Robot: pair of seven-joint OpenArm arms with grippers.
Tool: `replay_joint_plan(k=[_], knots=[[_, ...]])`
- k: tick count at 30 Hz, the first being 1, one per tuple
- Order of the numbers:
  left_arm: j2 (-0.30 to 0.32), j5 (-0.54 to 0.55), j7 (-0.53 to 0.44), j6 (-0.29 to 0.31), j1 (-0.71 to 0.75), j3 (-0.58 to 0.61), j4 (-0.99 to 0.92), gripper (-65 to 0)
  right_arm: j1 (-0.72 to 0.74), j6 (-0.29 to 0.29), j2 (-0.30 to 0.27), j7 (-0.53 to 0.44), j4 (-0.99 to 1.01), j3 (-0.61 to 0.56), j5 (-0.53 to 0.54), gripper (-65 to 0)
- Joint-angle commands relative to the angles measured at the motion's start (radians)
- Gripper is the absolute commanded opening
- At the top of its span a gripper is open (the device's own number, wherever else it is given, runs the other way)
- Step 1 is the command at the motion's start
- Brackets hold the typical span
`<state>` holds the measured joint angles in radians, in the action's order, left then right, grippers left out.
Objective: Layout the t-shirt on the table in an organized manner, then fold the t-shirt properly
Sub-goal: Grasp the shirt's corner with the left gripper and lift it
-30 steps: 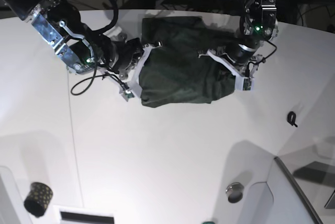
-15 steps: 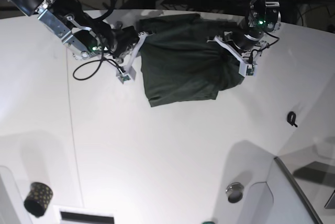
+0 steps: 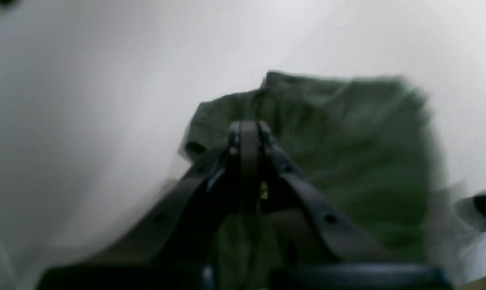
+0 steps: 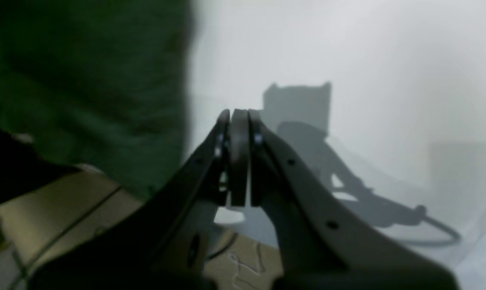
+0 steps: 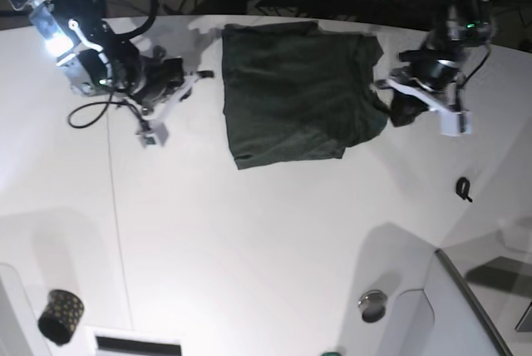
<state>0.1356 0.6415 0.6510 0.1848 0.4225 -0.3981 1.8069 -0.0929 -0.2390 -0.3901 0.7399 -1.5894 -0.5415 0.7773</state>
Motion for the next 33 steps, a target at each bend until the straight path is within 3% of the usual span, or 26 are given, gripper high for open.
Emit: replay_joint_plan(k=[1, 2, 4, 6, 8, 12, 14, 18, 24, 33], knots=[[0.012, 0.062, 0.011, -0.005, 0.000, -0.055, -0.005, -65.0, 0.005, 0.007, -0.020, -0.012, -0.018, 0.024, 0.003, -64.4], [0.025, 0.136, 0.037, -0.005, 0.000, -0.101, -0.026, -57.8, -0.001, 0.007, -0.031, -0.013, -0.018, 0.036, 0.003, -64.4], [0.049, 0.234, 0.066, 0.034, 0.000, -0.154, -0.089, -36.9, -0.006, 0.007, -0.039, -0.013, -0.018, 0.056, 0.003, -64.4], [0.068, 0.265, 0.068, 0.098, 0.000, -0.160, -0.141, -16.5, -0.015, 0.008, -0.040, -0.013, -0.018, 0.071, 0.003, -64.4], [0.071, 0.265, 0.068, 0.177, -0.001, -0.155, -0.183, -1.0, -0.017, 0.008, -0.048, -0.013, -0.018, 0.077, 0.003, -64.4], [0.063, 0.260, 0.068, 0.305, -0.026, -0.154, -0.321, -0.7, -0.017, 0.008, -0.045, -0.013, -0.018, 0.074, 0.003, -64.4], [0.051, 0.255, 0.068, 0.335, -0.057, -0.152, -0.390, -5.1, -0.017, 0.008, -0.045, -0.013, -0.018, 0.074, 0.003, -64.4], [0.009, 0.150, 0.068, 0.347, -0.100, -0.152, -0.448, -9.4, -0.017, 0.008, -0.050, -0.013, -0.018, 0.076, 0.003, -64.4], [-0.077, -0.062, 0.066, 0.347, -0.158, -0.084, -0.460, -9.2, -0.018, 0.008, -0.050, -0.013, -0.018, 0.076, 0.003, -64.4], [-0.098, -0.084, 0.063, 0.342, -0.296, 0.043, -0.665, -9.4, -0.018, 0.008, -0.051, -0.013, -0.018, 0.080, 0.003, -64.4]])
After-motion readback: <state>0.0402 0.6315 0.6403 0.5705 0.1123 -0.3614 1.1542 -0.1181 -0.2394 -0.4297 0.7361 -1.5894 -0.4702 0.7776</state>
